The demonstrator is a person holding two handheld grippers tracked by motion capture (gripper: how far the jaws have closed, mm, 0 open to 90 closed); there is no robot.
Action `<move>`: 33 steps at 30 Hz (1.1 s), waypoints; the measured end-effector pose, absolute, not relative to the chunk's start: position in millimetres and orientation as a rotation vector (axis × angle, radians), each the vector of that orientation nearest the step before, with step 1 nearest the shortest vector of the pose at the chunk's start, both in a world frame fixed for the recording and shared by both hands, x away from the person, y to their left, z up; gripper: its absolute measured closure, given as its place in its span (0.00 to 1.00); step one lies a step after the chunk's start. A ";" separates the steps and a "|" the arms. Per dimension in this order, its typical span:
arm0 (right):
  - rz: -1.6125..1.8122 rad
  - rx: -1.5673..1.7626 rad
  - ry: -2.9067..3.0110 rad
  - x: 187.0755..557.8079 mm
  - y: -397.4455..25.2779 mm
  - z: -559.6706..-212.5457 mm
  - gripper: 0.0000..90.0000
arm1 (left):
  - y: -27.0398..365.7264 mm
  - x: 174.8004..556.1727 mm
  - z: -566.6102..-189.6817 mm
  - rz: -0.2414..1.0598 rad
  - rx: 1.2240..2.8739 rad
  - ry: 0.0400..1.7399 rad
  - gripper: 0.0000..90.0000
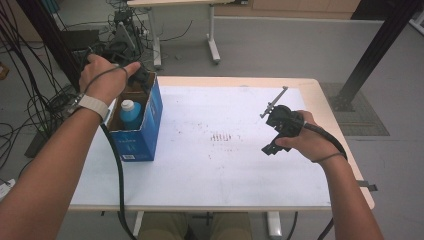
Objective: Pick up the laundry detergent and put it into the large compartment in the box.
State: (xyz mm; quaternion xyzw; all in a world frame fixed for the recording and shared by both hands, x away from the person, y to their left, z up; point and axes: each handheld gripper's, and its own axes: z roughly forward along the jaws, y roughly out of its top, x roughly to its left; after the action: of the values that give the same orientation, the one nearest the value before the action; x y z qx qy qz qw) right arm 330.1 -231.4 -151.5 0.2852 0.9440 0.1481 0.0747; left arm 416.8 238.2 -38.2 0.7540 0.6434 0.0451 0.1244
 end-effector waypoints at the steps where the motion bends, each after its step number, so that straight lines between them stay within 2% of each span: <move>1: 0.444 0.862 2.832 329.9 -232.0 -151.2 0.14 | 238.5 415.3 -31.3 0.134 2.199 1.857 0.07; 9: 0.445 0.870 2.833 331.4 -233.4 -151.3 0.14 | 225.0 399.8 8.4 0.197 2.259 1.688 0.06; 16: 0.455 0.865 2.828 330.8 -233.0 -148.9 0.14 | 207.5 398.5 29.2 0.188 2.330 1.565 0.06; 28: 0.454 0.879 2.821 328.3 -237.8 -148.0 0.14 | 190.6 411.2 28.7 0.092 2.435 1.361 0.06; 33: 0.452 0.885 2.821 329.4 -238.5 -148.7 0.14 | 180.9 415.3 27.5 0.102 2.486 1.297 0.07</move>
State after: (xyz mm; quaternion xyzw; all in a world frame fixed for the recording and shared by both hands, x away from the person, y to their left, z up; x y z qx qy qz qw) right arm 329.4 -238.5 -148.7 0.2951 0.9405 0.1508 0.0751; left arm 415.3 180.9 27.5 0.8736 0.4557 0.0359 0.1672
